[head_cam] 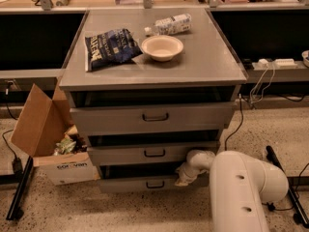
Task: Open bottom drawer
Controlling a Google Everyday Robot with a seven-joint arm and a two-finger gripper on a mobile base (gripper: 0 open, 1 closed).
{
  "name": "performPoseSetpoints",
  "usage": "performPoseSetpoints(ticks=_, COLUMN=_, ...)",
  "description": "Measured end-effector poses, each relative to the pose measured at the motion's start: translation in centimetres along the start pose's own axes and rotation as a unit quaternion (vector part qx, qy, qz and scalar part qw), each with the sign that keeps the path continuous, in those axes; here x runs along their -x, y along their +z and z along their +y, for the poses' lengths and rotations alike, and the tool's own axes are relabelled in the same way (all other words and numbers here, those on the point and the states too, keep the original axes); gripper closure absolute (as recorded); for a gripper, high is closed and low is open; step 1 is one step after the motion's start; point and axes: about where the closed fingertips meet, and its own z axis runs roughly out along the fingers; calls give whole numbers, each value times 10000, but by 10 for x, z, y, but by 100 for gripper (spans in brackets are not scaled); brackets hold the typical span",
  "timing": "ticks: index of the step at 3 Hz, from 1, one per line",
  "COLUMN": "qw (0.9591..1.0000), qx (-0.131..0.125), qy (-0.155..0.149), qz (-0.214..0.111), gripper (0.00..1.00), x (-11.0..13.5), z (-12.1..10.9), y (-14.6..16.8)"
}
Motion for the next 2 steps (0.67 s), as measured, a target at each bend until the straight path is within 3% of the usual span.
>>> performPoseSetpoints(ticks=1, qw=10000, qx=0, qy=0, qz=0, gripper=85, x=1, z=-1, y=-1)
performPoseSetpoints(ticks=2, qw=9992, qx=305, qy=-170, qz=-185, gripper=95, x=0, z=28, y=-10)
